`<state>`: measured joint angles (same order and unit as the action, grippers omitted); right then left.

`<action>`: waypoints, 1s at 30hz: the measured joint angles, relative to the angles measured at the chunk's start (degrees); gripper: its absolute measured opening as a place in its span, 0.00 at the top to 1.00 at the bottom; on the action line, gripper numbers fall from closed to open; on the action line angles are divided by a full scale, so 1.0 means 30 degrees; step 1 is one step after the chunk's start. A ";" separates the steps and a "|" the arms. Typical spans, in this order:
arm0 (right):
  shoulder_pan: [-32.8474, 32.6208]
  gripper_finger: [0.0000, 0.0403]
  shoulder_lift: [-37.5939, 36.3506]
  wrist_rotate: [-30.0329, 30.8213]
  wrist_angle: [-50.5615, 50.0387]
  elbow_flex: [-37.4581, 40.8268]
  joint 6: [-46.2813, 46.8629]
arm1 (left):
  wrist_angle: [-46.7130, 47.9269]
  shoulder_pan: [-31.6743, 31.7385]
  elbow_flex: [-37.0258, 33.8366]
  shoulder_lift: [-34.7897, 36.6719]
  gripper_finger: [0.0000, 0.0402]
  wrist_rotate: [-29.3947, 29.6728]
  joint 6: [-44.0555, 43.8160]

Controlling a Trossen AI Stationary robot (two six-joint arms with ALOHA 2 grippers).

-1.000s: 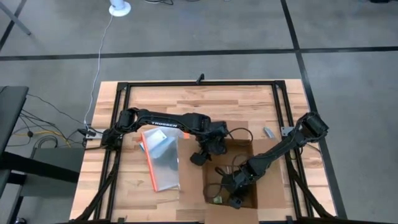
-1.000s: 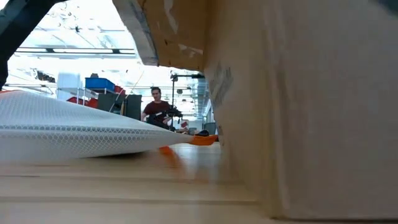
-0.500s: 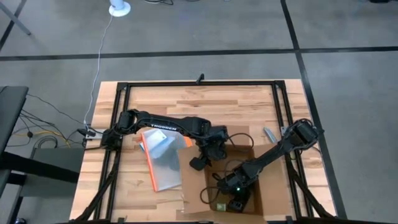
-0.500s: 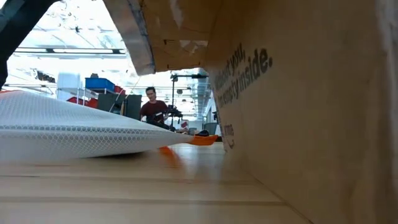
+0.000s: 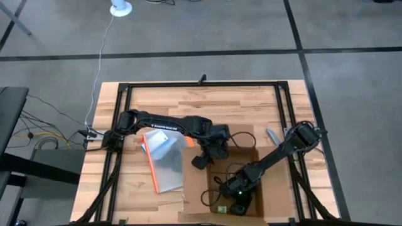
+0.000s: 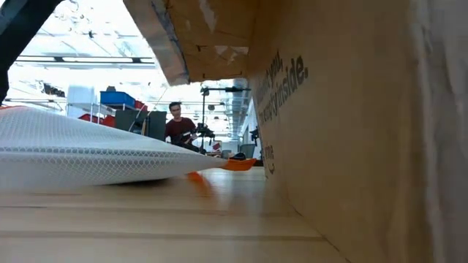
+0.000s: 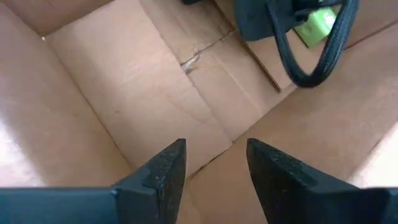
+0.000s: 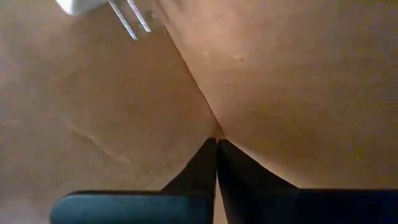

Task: Unpack boxes
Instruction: Put the green charger adapter into the white zip bag

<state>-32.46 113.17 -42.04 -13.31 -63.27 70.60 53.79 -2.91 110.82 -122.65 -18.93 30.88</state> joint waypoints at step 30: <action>0.0136 1.00 -0.8249 1.7524 -0.6652 -0.0276 0.2454 | 0.1285 -0.0144 0.0016 0.1830 0.61 0.0827 -0.0223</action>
<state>-32.05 88.43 10.53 -33.27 -64.10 77.96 57.65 -3.35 110.87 -117.16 -16.45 30.21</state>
